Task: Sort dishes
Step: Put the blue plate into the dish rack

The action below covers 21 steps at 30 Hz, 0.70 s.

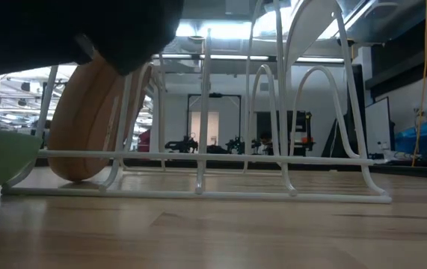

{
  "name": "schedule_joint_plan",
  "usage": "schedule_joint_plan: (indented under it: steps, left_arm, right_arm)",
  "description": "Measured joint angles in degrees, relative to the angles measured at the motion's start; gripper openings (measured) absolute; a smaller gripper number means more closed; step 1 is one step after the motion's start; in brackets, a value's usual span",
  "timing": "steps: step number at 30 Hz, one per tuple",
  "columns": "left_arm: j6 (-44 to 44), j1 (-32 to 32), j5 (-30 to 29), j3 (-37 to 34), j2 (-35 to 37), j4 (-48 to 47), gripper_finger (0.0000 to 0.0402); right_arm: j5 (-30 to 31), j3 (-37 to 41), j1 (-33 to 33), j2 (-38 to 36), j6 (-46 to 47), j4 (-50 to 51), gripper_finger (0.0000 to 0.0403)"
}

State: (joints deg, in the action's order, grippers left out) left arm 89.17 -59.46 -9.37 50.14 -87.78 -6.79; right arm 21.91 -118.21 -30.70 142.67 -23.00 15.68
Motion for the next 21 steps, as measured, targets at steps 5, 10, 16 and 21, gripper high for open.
schedule_joint_plan:
  steps: [5, 10, 16, 21]
  left_arm:
    - [-6.5, -0.1, -1.1, 6.5, -6.7, -1.6, 0.0123]
    - [-10.7, -0.1, -1.2, 14.5, -12.5, -12.2, 0.0123]
    - [-15.5, -0.1, -1.7, 24.0, -18.1, -25.3, 0.0123]
    - [-18.7, -0.2, -2.4, 29.0, -21.9, -30.5, 0.0123]
  right_arm:
    - [-0.5, 0.0, 0.0, 0.0, 3.7, 0.0, 0.0165]
    - [-0.5, 0.0, 0.1, 0.0, 3.9, 0.0, 0.0165]
    - [-0.3, 0.0, 1.0, 0.0, 5.5, -0.1, 0.0165]
    - [-0.4, 0.0, 2.4, 0.0, 9.1, -0.1, 0.0165]
